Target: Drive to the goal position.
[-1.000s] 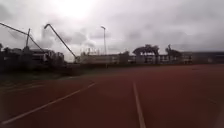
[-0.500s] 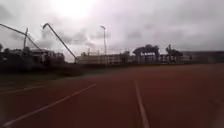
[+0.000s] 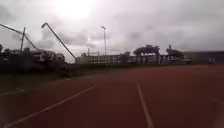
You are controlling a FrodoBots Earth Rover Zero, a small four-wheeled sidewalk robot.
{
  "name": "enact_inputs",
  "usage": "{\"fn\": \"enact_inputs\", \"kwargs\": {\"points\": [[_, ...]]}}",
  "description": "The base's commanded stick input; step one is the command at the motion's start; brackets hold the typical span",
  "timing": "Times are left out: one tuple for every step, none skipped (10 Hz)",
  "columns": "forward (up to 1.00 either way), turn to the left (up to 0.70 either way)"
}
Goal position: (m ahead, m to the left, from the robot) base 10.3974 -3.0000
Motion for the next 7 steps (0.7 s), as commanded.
{"fn": "enact_inputs", "kwargs": {"points": [[0.50, -0.50], [0.50, -0.50], [0.50, -0.50], [0.50, -0.36], [0.50, -0.10], [0.50, 0.00], [0.50, 0.00]]}}
